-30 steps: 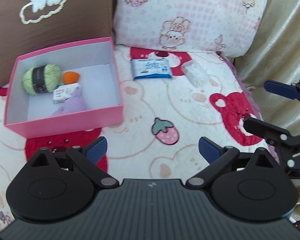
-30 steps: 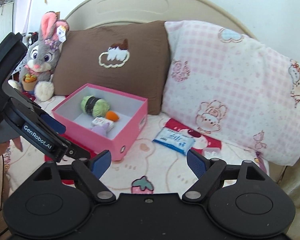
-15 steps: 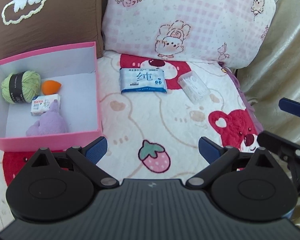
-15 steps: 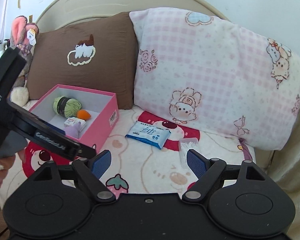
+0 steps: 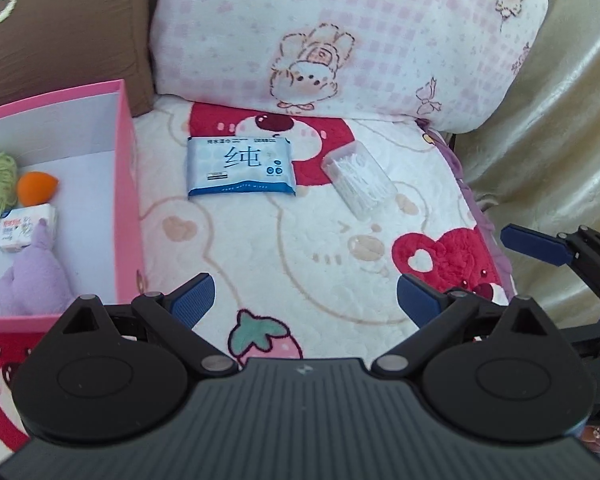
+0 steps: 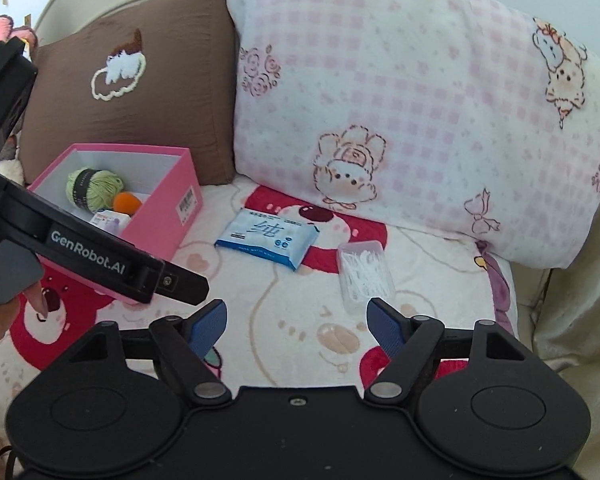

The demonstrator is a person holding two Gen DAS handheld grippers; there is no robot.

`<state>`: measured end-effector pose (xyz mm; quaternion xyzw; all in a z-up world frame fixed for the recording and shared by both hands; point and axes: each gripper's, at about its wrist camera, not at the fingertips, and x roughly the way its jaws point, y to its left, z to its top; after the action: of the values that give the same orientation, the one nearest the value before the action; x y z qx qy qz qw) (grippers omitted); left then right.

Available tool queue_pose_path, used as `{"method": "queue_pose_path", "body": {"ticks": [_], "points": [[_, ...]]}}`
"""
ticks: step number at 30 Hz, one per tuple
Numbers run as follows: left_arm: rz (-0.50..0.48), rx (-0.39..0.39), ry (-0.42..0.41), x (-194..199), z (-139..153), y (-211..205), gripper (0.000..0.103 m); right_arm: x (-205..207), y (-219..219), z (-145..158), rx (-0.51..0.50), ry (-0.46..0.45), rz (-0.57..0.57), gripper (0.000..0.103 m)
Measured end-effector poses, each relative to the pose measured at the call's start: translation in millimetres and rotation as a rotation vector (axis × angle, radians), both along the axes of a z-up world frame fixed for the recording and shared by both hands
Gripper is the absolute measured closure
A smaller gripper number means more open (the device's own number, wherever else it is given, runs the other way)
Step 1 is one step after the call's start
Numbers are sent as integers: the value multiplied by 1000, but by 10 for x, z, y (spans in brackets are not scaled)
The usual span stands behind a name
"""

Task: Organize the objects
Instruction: 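Move both tools over to the clear plastic floss-pick box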

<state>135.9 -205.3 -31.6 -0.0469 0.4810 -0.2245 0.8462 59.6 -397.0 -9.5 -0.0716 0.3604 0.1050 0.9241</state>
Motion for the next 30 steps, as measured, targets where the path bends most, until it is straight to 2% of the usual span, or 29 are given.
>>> {"method": "queue_pose_path", "body": {"ticks": [6, 10, 16, 22, 25, 30], "points": [[-34, -4, 16, 182, -141, -238, 6, 149, -40, -181, -45, 17, 24, 24], [-41, -33, -1, 282, -244, -344, 8, 240, -66, -313, -87, -6, 63, 23], [-42, -108, 3, 441, -432, -447, 8, 450, -195, -617, -123, 23, 58, 23], [-42, -141, 15, 597, -655, -573, 8, 602, -284, -869, -179, 31, 65, 23], [-39, -163, 35, 669, -769, -622, 8, 661, -313, -944, -185, 41, 65, 23], [-47, -183, 22, 739, -897, -716, 8, 758, -352, -1033, -192, 52, 72, 22]]}}
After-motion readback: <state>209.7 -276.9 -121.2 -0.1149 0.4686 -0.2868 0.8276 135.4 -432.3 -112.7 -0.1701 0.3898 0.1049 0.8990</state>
